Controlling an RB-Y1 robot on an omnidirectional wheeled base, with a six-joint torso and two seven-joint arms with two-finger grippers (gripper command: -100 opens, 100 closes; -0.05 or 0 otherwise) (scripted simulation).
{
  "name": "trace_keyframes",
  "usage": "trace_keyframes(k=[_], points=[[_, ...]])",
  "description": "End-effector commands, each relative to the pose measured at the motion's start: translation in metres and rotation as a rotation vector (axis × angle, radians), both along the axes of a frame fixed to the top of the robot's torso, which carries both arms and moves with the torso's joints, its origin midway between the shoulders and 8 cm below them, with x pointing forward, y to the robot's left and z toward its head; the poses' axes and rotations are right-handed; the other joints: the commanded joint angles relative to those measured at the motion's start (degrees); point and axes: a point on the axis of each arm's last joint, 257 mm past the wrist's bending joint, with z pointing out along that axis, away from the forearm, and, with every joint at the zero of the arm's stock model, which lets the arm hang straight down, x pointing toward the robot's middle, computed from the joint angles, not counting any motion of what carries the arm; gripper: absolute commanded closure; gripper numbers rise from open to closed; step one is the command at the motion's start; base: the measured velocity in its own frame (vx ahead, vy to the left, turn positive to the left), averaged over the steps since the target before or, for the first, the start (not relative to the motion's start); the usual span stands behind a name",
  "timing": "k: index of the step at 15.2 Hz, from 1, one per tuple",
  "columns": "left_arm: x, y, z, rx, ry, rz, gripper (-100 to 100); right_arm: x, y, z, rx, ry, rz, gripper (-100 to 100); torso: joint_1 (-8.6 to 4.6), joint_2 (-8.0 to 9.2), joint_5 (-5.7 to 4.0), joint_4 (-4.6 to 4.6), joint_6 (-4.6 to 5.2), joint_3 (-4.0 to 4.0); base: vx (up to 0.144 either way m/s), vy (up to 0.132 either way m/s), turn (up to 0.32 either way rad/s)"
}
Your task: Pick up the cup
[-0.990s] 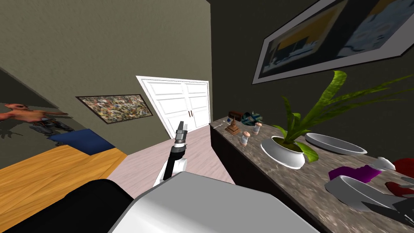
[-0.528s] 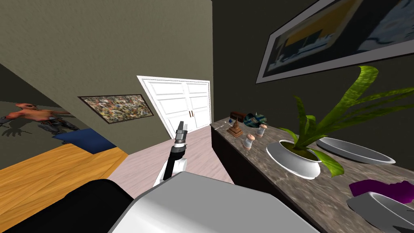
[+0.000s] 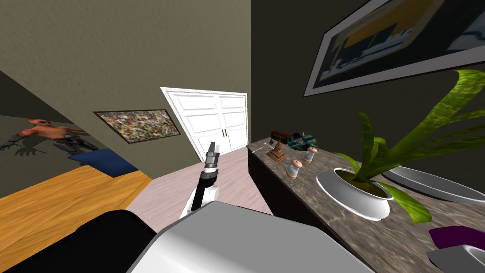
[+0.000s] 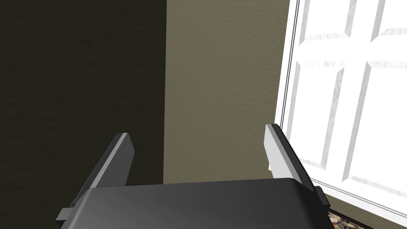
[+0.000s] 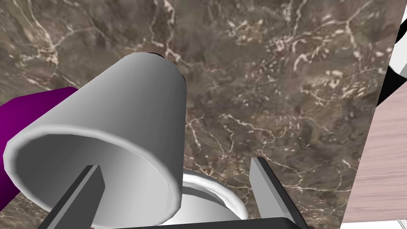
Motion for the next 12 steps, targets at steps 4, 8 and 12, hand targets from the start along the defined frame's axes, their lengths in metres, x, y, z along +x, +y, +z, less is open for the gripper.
trace_keyframes(k=[4, 8, 12], points=[[0.000, 0.000, 0.000, 0.000, 0.000, 0.000, 0, -0.004, 0.001, -0.003, -0.003, -0.002, -0.003, 100, 0.07, 0.04, 0.02, 0.01, 0.00, 0.02, 0.009, -0.016, 0.016], [0.000, 0.000, 0.000, 0.000, 0.000, 0.000, 0, 0.005, -0.003, 0.005, -0.003, 0.000, 0.005, 100, 0.05, 0.15, -0.12, 0.16, -0.05, 0.15, -0.005, 0.004, -0.017], [0.000, 0.000, 0.000, 0.000, 0.000, 0.000, 0, 0.007, -0.004, 0.008, -0.003, 0.001, 0.007, 100, 0.25, 0.25, -0.01, 0.17, -0.07, 0.21, -0.019, 0.031, -0.031]])
